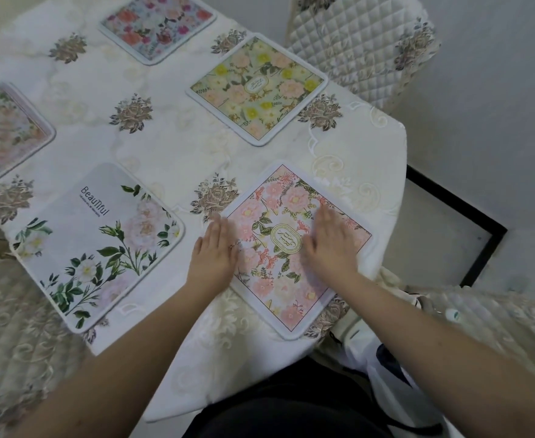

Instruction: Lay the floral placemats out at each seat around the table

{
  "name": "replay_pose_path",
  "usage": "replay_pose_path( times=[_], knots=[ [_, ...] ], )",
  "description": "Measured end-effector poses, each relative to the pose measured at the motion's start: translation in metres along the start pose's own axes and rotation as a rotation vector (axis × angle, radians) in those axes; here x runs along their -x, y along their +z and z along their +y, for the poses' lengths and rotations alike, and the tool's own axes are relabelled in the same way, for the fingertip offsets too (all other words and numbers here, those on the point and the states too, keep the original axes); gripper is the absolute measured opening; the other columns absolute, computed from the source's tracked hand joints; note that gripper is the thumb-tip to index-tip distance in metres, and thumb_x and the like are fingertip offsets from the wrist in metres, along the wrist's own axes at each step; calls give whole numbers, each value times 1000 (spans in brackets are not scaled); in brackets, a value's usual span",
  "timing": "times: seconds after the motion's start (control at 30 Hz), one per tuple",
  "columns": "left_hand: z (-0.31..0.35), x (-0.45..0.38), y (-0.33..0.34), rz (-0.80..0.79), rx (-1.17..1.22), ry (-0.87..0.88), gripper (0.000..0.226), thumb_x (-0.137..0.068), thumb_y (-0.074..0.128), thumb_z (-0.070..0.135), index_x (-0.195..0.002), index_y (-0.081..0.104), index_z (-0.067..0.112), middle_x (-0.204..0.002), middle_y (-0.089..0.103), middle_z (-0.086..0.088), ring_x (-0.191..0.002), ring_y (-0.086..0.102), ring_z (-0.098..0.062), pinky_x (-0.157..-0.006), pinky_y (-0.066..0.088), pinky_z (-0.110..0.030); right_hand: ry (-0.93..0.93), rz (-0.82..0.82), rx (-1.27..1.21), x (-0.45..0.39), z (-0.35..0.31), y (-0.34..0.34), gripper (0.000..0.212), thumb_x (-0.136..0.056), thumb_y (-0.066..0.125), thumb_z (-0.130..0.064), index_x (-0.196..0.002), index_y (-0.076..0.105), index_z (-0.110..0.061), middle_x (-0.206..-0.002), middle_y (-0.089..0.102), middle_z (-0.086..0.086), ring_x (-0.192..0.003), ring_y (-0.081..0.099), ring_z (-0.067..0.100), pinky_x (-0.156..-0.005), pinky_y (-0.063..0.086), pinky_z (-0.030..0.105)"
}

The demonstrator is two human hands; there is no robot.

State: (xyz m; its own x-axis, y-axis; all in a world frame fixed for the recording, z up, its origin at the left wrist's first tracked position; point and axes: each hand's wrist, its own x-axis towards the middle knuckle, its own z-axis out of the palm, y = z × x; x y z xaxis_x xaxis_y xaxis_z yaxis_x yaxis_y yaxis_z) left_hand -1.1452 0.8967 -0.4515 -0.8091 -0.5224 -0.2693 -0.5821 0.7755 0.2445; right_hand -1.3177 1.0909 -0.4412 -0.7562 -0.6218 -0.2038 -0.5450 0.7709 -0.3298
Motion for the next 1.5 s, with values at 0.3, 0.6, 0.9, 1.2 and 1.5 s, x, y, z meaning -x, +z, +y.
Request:
replay_pose_path(
  times=[0.3, 0.6, 0.9, 1.2, 1.5],
  knots=[
    [18, -4, 13, -36, -128, 248, 66, -98, 5, 57, -156, 8, 27, -164, 2, 4, -153, 4, -21, -122, 3, -43, -244, -87, 130, 30, -45, 48, 60, -104, 11, -45, -158, 3, -19, -166, -1, -3, -152, -6, 12, -122, -9, 36],
    [-42, -33, -1, -97, -90, 207, 87, -86, 14, 85, -154, -17, 39, -161, -25, 15, -150, -21, -11, -119, -5, -36, -67, -20, 149, 53, 0, 42, 65, -101, 17, -50, -158, 5, -19, -165, 3, -1, -152, -4, 11, -121, -10, 33],
    [-51, -36, -9, -96, -134, 190, 90, -88, 12, 81, -157, -10, 28, -161, -20, 11, -151, -13, -13, -121, 4, -40, 18, -31, 88, 62, 7, 36, 70, -101, 22, -53, -158, 5, -16, -166, 1, 1, -152, -4, 14, -123, -3, 33],
    [-37, -44, -37, -213, -210, 186, 70, -102, 16, 58, -159, 0, 19, -167, -1, -4, -153, 4, -22, -122, 11, -46, 93, -213, 71, 52, -14, 1, 75, -100, 35, -51, -157, 7, -11, -166, 2, 7, -152, 3, 21, -124, 8, 39],
    [-37, 61, -39, -189, -193, 326, 73, -100, 19, 60, -159, 2, 20, -167, -1, -1, -153, -6, -20, -123, -2, -43, 286, -253, 9, 140, -77, -4, 68, -100, 30, -54, -157, 15, -19, -163, 21, 6, -146, 27, 25, -117, 26, 46]
  ],
)
